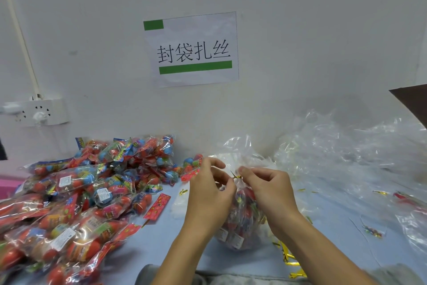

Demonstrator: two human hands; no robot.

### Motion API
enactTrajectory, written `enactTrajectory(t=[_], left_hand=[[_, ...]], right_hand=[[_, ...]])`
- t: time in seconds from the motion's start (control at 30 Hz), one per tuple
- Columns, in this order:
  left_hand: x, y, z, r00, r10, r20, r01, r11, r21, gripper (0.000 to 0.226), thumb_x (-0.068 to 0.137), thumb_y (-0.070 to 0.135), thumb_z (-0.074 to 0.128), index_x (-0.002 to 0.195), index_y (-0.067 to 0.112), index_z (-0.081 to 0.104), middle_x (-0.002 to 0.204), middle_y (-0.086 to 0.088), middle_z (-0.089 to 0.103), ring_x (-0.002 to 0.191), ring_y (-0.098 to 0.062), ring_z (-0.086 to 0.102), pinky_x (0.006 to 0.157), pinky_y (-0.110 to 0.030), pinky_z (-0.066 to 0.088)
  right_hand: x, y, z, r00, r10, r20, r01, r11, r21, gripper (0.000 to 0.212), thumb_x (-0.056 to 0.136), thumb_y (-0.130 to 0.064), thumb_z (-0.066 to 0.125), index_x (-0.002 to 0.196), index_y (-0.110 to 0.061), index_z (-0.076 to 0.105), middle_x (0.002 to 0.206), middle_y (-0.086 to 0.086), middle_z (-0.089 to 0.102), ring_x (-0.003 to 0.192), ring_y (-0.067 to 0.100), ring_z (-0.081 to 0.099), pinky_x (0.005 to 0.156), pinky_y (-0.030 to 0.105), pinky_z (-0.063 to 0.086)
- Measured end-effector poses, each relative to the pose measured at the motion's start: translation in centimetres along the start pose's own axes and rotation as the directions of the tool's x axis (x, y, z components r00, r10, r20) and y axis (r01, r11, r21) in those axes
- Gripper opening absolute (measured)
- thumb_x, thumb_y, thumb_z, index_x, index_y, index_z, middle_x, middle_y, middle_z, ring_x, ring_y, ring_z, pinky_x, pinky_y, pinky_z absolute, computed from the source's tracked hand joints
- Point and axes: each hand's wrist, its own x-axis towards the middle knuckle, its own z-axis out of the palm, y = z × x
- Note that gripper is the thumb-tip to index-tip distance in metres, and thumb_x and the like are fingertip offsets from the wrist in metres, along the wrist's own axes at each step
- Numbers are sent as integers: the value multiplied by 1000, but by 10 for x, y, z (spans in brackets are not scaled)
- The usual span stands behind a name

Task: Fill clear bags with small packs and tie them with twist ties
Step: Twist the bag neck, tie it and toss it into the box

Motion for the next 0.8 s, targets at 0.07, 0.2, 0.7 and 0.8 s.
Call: enactTrajectory(t=[0.07, 0.2, 0.7, 0.8], left_hand=[[1, -1, -1, 999, -23, 46, 23, 1000, -5, 14, 84, 5, 70, 87, 17, 66, 75, 3, 68, 70, -5, 63, 66, -19, 52], [3, -3, -5, 995, -22, 95, 27, 998, -50, 8, 85, 7, 72, 84, 15, 73, 76, 2, 72, 73, -10, 67, 70, -27, 57], [6, -10, -3, 992, 42, 117, -48, 998, 49, 17, 91, 19, 69, 74, 20, 68, 69, 9, 67, 65, -1, 58, 62, -14, 44], [5, -7, -2, 993, -7, 115, 3, 999, 36, 18, 92, 20, 68, 74, 19, 69, 71, 9, 67, 70, -2, 59, 64, -16, 45]], right_hand=[[0, 0, 0, 1000, 0, 3, 0, 1000, -6, 23, 89, -18, 75, 67, -19, 80, 74, -6, 77, 71, 9, 74, 65, 24, 55], [-1, 0, 0, 1000, -1, 22, 1, 1000, -14, 24, 90, -17, 74, 69, -22, 81, 75, -2, 77, 73, 15, 75, 68, 29, 59], [-3, 1, 0, 998, -46, 41, 50, 993, -102, 20, 90, -14, 74, 72, -16, 81, 74, -3, 77, 72, 10, 74, 65, 21, 56], [-3, 2, 0, 997, -61, 38, 64, 993, -99, 21, 90, -13, 73, 71, -15, 81, 74, -1, 77, 72, 11, 73, 64, 21, 56]])
